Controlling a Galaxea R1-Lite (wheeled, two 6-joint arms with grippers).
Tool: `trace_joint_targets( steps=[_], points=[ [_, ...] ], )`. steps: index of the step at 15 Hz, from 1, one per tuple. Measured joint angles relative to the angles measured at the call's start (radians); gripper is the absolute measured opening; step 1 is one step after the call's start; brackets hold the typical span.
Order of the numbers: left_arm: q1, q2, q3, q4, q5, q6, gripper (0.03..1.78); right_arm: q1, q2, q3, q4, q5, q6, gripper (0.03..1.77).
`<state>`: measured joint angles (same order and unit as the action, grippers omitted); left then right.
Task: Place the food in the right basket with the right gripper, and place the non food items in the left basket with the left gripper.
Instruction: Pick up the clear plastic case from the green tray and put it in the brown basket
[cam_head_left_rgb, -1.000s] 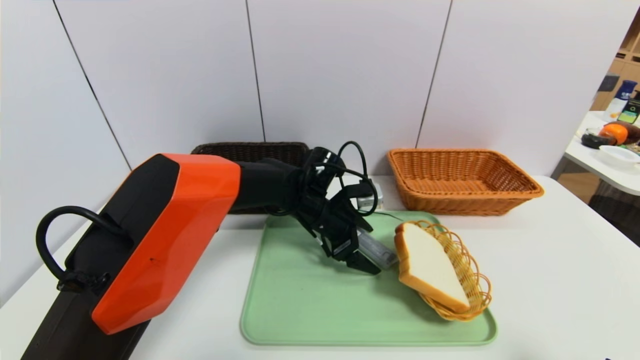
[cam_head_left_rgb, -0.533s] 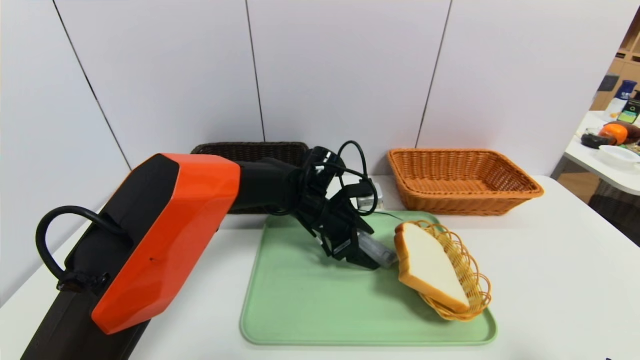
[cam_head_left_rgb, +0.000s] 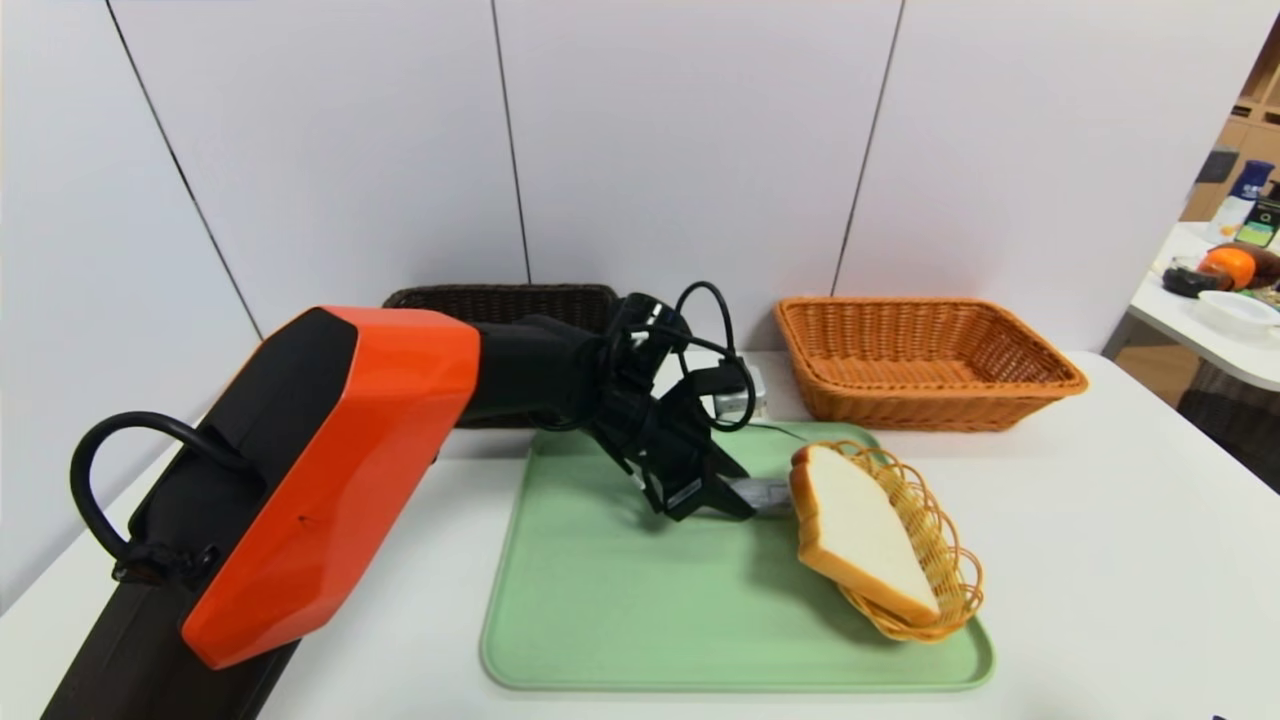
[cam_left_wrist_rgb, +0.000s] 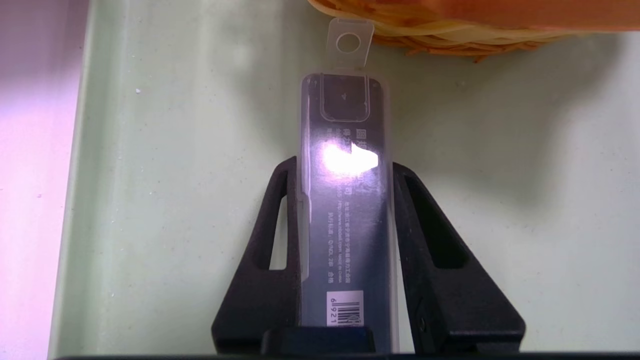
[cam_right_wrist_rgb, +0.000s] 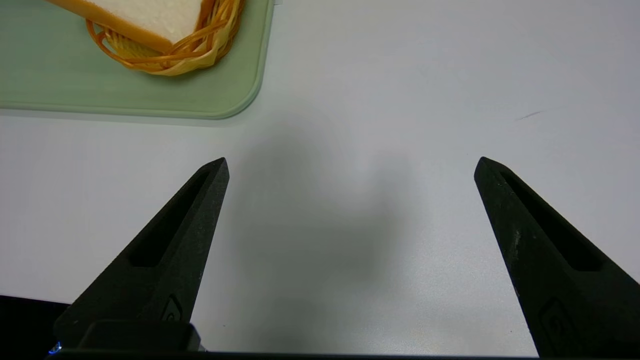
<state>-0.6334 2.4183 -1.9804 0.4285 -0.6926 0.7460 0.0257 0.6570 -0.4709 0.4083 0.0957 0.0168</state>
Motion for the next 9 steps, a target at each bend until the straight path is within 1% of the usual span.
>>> trace_joint_targets(
  steps=[5,9],
  points=[
    [0.012,-0.028,0.0,0.011,0.002,0.0,0.56,0.0,-0.003,0.0,0.0,0.0,0.0,1.7],
    [0.046,-0.086,0.001,0.09,0.0,0.006,0.56,0.0,-0.007,0.003,0.001,0.0,0.0,1.7]
  ],
)
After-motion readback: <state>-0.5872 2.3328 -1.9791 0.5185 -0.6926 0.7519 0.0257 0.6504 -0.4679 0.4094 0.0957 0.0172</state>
